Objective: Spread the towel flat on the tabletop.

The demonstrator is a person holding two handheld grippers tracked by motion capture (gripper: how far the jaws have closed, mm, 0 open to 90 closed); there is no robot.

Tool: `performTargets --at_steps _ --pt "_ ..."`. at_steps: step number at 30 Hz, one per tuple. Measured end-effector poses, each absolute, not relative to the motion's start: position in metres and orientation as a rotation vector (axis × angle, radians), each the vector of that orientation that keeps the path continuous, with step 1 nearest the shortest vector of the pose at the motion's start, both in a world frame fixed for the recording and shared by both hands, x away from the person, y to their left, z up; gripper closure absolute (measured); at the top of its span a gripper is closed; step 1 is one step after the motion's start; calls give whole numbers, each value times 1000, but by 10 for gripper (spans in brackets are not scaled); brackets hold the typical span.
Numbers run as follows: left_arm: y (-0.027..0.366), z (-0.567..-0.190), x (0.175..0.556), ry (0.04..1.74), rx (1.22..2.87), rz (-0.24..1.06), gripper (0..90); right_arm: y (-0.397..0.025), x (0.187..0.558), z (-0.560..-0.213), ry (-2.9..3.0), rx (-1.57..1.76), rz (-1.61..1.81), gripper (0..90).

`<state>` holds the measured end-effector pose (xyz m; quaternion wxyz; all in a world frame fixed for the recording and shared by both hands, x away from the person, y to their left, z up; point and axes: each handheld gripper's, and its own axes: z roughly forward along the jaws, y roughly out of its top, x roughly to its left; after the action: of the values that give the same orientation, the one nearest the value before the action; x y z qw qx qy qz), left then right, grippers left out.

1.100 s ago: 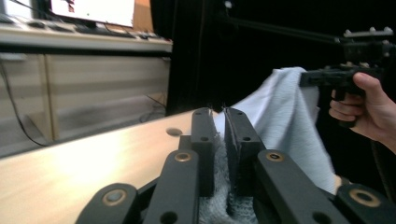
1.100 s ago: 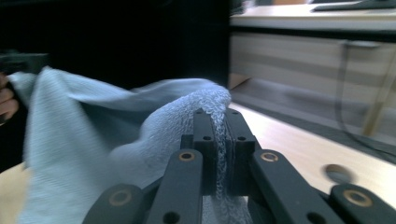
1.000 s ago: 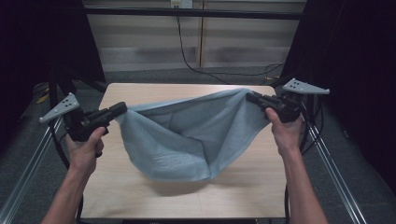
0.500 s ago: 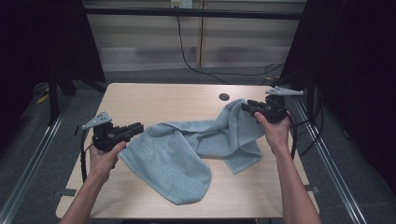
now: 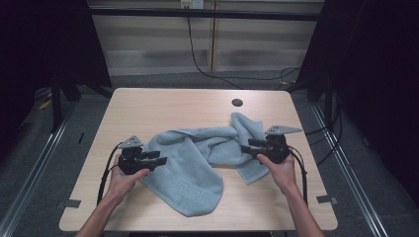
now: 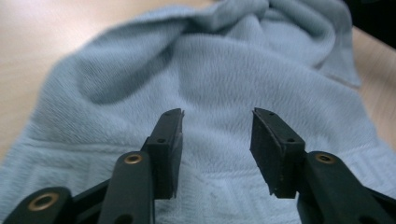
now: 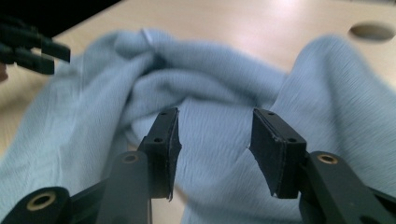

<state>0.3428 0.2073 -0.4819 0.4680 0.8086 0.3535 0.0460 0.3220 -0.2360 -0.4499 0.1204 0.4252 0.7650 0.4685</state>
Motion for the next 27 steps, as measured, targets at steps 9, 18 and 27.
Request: performTargets --at_steps 9,18,27 --pt "197 -504 344 845 2120 131 481 -229 325 -495 2340 1322 1294 361" --pt "196 -507 335 780 2155 251 629 -225 330 -506 2334 1299 1249 448" --pt "204 -502 324 797 2190 196 869 -236 338 -496 2319 1289 1149 773"
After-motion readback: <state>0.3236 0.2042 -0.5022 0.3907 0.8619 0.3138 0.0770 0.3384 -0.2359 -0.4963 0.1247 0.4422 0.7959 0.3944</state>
